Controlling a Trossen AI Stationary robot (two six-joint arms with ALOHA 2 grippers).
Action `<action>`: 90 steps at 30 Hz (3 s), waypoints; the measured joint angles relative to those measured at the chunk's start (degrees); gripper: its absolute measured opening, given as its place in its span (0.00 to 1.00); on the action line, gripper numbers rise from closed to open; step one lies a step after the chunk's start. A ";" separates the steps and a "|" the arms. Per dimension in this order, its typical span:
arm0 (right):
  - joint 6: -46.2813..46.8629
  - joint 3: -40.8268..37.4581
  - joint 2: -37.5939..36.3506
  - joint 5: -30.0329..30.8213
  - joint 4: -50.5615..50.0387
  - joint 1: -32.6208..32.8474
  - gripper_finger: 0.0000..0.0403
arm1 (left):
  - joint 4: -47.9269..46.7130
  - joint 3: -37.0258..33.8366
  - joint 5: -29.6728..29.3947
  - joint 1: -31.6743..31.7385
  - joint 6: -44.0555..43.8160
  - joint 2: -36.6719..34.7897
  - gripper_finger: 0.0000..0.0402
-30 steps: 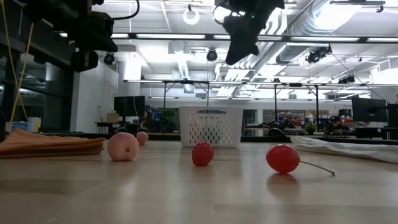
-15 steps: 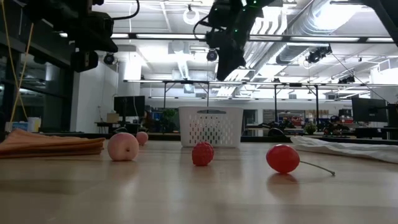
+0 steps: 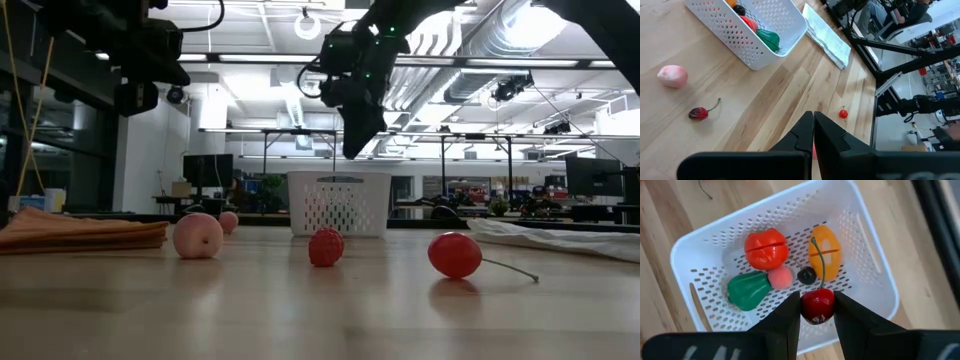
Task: Pick and placing Produce into tupperware
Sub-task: Put the red cherry into the white bin, then put the peach into the white bin
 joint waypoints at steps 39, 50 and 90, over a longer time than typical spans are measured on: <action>-1.51 -4.94 4.66 -4.74 -0.13 2.73 0.25 | 0.00 0.00 0.02 0.00 0.79 0.00 0.01; -1.07 -4.94 4.64 -4.66 -0.22 2.73 0.36 | 0.00 0.00 0.04 0.00 0.74 0.00 0.01; 4.98 -3.26 -25.05 1.57 6.47 7.12 0.36 | 0.04 0.00 0.07 -0.02 0.81 0.00 0.01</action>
